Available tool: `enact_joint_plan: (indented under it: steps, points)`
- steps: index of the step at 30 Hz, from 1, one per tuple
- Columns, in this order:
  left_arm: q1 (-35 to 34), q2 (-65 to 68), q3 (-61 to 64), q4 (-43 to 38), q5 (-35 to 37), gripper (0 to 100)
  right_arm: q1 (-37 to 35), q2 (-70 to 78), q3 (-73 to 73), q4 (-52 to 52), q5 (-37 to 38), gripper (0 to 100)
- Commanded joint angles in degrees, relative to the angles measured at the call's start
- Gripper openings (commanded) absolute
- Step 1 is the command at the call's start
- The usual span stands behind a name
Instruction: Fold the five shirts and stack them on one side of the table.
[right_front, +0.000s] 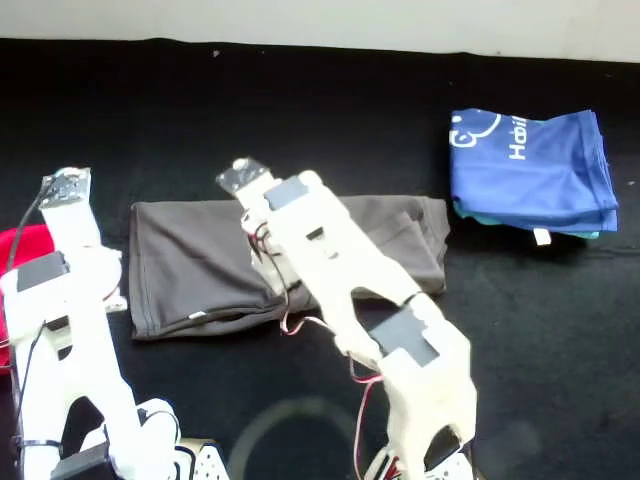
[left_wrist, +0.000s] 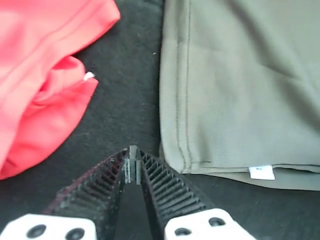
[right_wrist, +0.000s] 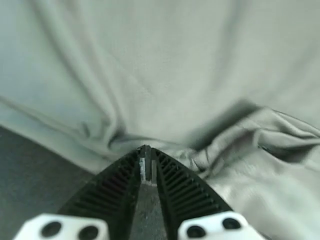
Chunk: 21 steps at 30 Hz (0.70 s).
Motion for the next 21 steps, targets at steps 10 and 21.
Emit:
enact_joint_plan:
  steps: [10, 21]
  points:
    - [4.62, 1.45, -0.84, -5.71, 6.07, 19, 13.49, -21.67, -9.27, 9.89, 7.56, 0.7]
    - [3.3, 30.73, -22.29, -3.6, 5.98, 19, 18.33, -35.3, -9.98, 20.53, 10.9, 0.7]
